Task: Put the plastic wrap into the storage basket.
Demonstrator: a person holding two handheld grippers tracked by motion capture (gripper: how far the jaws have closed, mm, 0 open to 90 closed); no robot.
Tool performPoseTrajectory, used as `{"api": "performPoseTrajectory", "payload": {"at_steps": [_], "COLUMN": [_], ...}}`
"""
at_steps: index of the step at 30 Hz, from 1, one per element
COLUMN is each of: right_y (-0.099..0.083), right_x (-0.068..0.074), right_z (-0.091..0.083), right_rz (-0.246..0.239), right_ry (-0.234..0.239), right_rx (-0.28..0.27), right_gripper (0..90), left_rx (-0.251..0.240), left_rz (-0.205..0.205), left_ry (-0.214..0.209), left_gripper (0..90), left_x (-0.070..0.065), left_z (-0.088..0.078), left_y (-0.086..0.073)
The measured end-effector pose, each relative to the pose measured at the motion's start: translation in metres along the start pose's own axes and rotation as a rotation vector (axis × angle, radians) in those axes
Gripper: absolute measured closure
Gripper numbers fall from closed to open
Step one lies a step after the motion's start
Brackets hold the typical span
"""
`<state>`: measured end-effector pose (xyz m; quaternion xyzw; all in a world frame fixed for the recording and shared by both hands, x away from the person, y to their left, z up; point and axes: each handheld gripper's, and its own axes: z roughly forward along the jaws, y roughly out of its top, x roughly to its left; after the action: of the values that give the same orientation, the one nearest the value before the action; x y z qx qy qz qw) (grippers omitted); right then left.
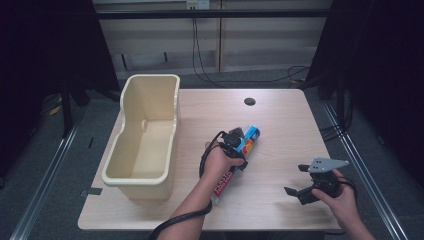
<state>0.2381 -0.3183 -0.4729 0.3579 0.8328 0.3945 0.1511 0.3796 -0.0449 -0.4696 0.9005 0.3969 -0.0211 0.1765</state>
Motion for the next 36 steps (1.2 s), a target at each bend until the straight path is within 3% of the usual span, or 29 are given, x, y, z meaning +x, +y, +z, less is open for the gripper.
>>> {"api": "performPoseTrajectory", "payload": {"at_steps": [8,10,15,17,19,20,21,25,27,29,30,36], "right_y": [0.000,0.000,0.000,0.000,-0.001,-0.001,-0.001,-0.001,-0.001,-0.001,-0.001,0.000], "right_x": [0.000,0.000,0.000,0.000,-0.001,-0.001,-0.001,-0.001,-0.002,-0.002,-0.001,0.000], "right_z": [-0.001,0.000,0.001,0.000,0.000,0.000,-0.001,-0.002,-0.002,-0.002,-0.002,-0.001], "right_rz": [0.002,-0.001,-0.002,-0.002,0.001,0.004,0.005,0.005,0.007,0.010,0.010,0.010], "right_ry": [-0.002,0.003,0.004,0.005,0.006,0.003,0.003,0.008,0.003,0.003,0.002,0.002], "right_rx": [-0.004,-0.003,-0.002,-0.002,-0.005,-0.003,-0.005,-0.013,-0.014,-0.013,-0.013,-0.012], "right_gripper": [2.0,2.0,2.0,2.0,2.0,2.0,2.0,2.0,2.0,2.0,2.0,2.0], "left_rx": [0.037,0.073,0.097,0.102,0.114,0.121,0.111,0.123,0.121,0.118,0.119,0.116], "left_rz": [-0.041,-0.025,-0.036,-0.060,-0.064,-0.043,-0.068,-0.056,-0.077,-0.060,-0.090,-0.095], "left_ry": [0.027,0.034,0.014,0.000,-0.019,-0.018,-0.010,-0.029,-0.041,-0.042,-0.020,-0.027], "left_gripper": [31.7,32.0,32.1,32.1,32.1,32.1,32.2,32.2,32.2,32.2,32.2,32.2], "left_x": [-0.003,-0.003,-0.004,-0.004,-0.004,-0.002,-0.004,0.001,0.003,0.004,0.003,0.007], "left_z": [0.000,-0.001,-0.004,-0.007,-0.015,-0.019,-0.021,-0.034,-0.042,-0.045,-0.052,-0.069], "left_y": [0.004,0.006,0.006,0.006,0.006,0.007,0.006,0.007,0.007,0.007,0.006,0.004]}}
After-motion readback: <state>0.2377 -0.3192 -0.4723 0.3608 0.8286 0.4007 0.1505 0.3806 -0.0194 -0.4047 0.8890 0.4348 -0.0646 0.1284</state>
